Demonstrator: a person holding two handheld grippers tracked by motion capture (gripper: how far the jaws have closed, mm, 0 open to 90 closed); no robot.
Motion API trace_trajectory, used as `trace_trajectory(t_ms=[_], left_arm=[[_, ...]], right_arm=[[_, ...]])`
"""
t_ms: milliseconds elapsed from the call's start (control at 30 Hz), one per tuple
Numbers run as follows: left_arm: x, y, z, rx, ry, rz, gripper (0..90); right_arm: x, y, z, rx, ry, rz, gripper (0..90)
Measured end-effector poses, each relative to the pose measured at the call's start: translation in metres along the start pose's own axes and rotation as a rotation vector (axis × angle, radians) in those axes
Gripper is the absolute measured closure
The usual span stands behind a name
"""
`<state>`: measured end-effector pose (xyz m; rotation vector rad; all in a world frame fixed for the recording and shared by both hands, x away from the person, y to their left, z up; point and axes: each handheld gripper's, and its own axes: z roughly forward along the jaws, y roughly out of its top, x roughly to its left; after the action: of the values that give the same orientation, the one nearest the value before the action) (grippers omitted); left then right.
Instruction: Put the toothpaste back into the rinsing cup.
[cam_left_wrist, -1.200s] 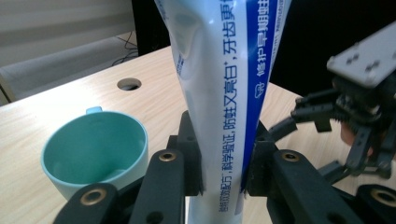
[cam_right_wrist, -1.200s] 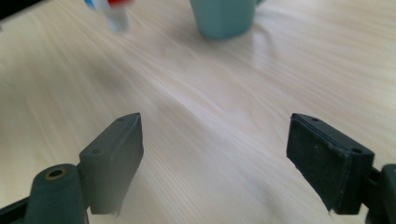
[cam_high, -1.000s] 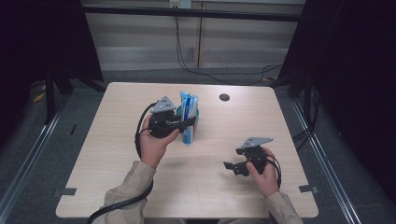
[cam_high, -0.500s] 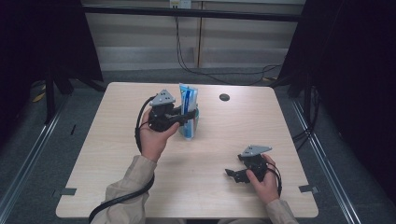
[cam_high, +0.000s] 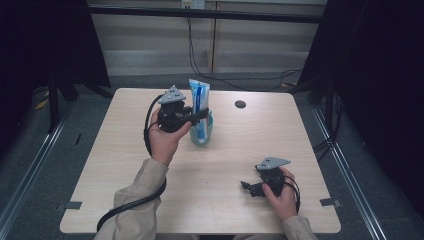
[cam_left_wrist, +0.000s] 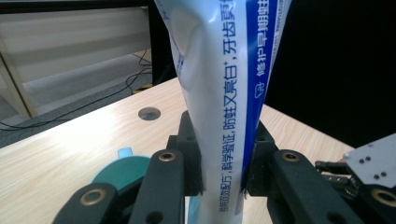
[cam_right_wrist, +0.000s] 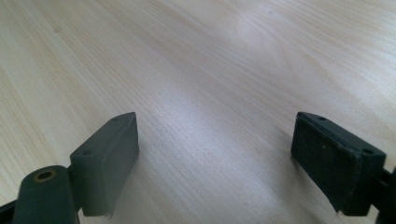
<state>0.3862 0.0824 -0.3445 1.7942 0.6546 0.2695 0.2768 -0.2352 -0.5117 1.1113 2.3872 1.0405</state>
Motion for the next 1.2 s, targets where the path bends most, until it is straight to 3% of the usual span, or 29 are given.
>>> trace_trajectory(t_ms=[633,900,1200], left_arm=[[0.009,0.017,0.008,-0.026,0.020,-0.012,73.4],[0.016,0.016,0.011,-0.049,0.028,-0.035,73.4],[0.023,0.014,0.018,-0.036,0.040,-0.041,73.4]], right_arm=[[0.000,0.000,0.000,0.001,0.001,-0.001,14.5],[0.000,0.000,0.000,0.001,0.002,-0.001,14.5],[0.000,0.000,0.000,0.001,0.004,0.000,14.5]])
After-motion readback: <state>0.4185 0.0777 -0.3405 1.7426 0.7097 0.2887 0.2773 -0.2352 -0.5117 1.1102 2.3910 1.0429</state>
